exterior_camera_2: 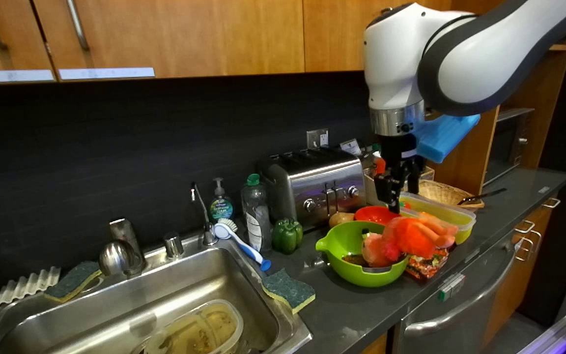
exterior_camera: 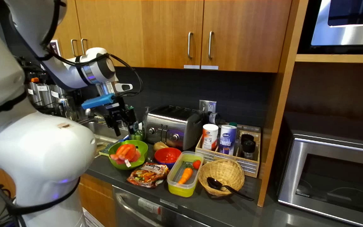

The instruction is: Put the bird plush toy in the light green bowl.

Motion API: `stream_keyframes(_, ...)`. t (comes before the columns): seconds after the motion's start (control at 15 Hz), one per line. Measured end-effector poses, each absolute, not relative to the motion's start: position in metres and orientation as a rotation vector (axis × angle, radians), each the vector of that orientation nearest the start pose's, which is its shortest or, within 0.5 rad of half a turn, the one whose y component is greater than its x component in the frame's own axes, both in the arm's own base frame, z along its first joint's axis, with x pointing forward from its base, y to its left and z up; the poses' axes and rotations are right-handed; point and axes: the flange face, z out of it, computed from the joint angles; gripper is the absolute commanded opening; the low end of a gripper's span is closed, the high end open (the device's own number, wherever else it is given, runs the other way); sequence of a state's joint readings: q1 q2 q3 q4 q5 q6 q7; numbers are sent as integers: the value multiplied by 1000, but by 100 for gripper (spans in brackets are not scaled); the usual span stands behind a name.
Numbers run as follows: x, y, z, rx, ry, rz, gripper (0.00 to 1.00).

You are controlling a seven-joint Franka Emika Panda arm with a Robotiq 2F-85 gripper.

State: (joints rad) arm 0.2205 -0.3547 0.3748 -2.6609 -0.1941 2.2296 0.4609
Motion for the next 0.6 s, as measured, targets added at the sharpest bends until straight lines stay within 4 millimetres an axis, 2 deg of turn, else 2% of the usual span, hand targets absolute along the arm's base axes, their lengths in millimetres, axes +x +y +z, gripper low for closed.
stream_keyframes(0.33, 331, 203, 341, -3410, -378, -74, 100)
stream_keyframes(0.6, 342, 185, 331, -3424, -301, -7, 100)
